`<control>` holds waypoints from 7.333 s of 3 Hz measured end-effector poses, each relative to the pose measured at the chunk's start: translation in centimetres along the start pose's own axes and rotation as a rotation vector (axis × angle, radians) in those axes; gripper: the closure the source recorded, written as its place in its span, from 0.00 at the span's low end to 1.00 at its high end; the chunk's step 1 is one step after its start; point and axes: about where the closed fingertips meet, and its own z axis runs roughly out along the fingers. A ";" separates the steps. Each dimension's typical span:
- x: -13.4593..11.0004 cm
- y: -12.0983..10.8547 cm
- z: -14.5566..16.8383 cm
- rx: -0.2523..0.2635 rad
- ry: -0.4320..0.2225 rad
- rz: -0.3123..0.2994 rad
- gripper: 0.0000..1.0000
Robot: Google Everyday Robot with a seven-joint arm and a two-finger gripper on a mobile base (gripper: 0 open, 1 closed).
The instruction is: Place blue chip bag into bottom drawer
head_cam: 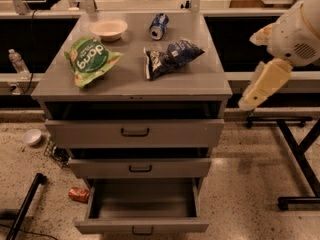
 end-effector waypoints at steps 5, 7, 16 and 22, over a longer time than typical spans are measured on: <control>-9.0 -8.8 16.2 0.025 -0.202 0.108 0.00; -10.7 -13.6 20.4 0.051 -0.245 0.116 0.00; -5.9 0.4 13.3 -0.186 -0.321 0.282 1.00; 1.1 16.1 32.3 -0.293 -0.315 0.159 1.00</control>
Offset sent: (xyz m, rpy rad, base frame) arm 0.1592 0.1069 -0.0504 0.1966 -0.1064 -0.1393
